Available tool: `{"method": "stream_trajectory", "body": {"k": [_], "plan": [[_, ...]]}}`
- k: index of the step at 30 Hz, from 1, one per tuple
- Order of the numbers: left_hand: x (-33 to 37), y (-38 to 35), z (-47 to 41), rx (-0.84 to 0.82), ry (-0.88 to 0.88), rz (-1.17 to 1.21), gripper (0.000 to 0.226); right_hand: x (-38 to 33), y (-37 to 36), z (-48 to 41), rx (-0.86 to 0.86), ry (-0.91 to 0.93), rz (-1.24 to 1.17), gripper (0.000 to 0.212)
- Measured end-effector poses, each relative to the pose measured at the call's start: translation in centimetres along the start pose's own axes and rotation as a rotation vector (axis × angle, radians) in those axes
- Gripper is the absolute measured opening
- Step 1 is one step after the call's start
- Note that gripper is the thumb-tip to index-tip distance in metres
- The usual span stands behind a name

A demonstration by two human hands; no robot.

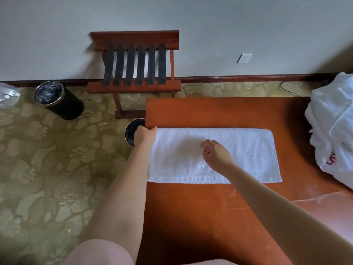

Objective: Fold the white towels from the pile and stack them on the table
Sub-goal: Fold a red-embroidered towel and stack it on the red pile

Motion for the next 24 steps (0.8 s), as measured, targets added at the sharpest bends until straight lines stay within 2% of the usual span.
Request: {"method": "stream_trajectory", "body": {"k": [3, 6, 9, 12, 15, 17, 19, 21, 24], "plan": [[-0.6, -0.3, -0.5, -0.026, 0.065, 0.02, 0.036, 0.5, -0.7, -0.7, -0.032, -0.053, 0.027, 0.03], [-0.6, 0.3, -1.0, 0.028, 0.002, 0.108, 0.024, 0.9, -1.2, -1.0, -0.045, -0.082, 0.053, 0.029], [-1.3, 1.6, -1.0, 0.124, -0.048, 0.141, 0.022, 1.2, -1.7, -1.2, -0.06, -0.088, 0.086, 0.026], [-1.4, 1.4, -0.6, 0.103, -0.074, 0.103, 0.022, 1.3, -1.9, -1.3, -0.085, -0.096, 0.095, 0.025], [1.7, 2.2, 1.5, 0.249, -0.258, -0.213, 0.022, 1.3, -1.9, -1.1, -0.084, -0.097, 0.102, 0.027], [5.0, 1.7, 4.3, 0.348, -0.483, -0.349, 0.021, 0.7, -1.0, -0.7, 0.02, -0.037, 0.062, 0.027], [7.2, -1.0, 7.4, 0.312, -0.707, -0.35, 0.022, -0.7, 0.4, 0.2, 0.205, 0.097, 0.042, 0.028], [6.8, -4.6, 9.8, 0.18, -0.766, -0.321, 0.029, -1.5, 0.8, 0.8, 0.317, 0.202, 0.061, 0.035], [3.2, -8.4, 10.9, 0.001, -0.688, -0.48, 0.049, -0.1, -1.1, 0.2, 0.183, 0.244, 0.174, 0.045]]}}
Point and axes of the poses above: each hand's wrist, its own z-axis away from the middle knuckle, its own y-axis out of the back of the hand, x = y × z, the point moved 9 cm from there along -z, towards the middle knuckle, and after that the axes turned 9 degrees about -y, right-handed, at the moved point
